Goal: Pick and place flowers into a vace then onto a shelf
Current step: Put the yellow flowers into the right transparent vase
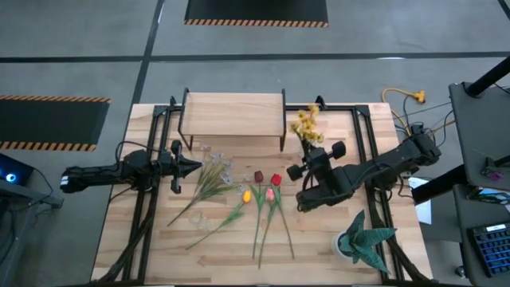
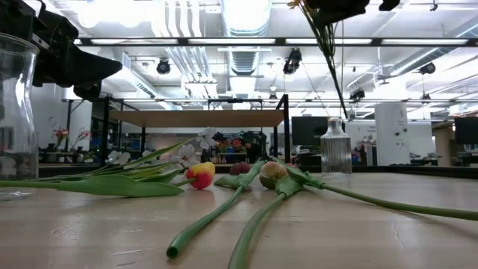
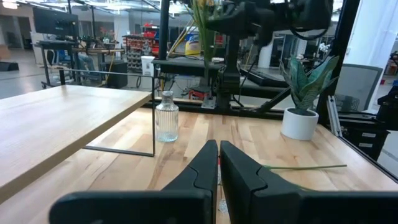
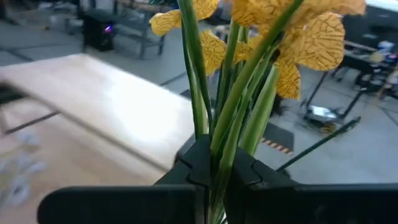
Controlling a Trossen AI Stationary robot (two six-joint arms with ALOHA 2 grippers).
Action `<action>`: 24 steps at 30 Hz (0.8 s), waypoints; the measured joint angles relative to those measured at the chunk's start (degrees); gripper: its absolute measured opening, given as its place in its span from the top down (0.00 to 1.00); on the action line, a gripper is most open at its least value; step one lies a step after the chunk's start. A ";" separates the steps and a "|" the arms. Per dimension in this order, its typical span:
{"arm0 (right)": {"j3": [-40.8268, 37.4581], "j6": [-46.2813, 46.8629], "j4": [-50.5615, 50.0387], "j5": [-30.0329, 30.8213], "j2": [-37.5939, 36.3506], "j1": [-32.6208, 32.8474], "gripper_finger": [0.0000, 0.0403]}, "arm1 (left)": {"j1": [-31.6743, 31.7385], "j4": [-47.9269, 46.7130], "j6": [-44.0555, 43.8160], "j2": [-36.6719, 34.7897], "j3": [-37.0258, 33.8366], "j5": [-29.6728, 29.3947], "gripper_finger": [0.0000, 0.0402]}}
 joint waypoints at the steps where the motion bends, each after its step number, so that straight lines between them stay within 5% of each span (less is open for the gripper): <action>1: -0.32 0.06 0.05 0.35 -0.38 -0.69 0.97 | 0.01 -0.02 0.00 0.01 0.00 -0.01 1.00; 12: -1.44 -3.20 0.02 -1.03 -7.26 -9.82 0.97 | 0.01 0.00 0.00 -0.01 0.00 0.00 1.00; 18: -0.67 -6.39 3.46 -16.40 -13.04 -18.71 0.97 | 0.00 0.00 0.01 0.01 0.00 -0.02 1.00; 24: -1.45 -31.51 21.49 -30.50 -16.66 -25.13 0.97 | 0.01 0.00 0.02 -0.01 0.00 0.00 1.00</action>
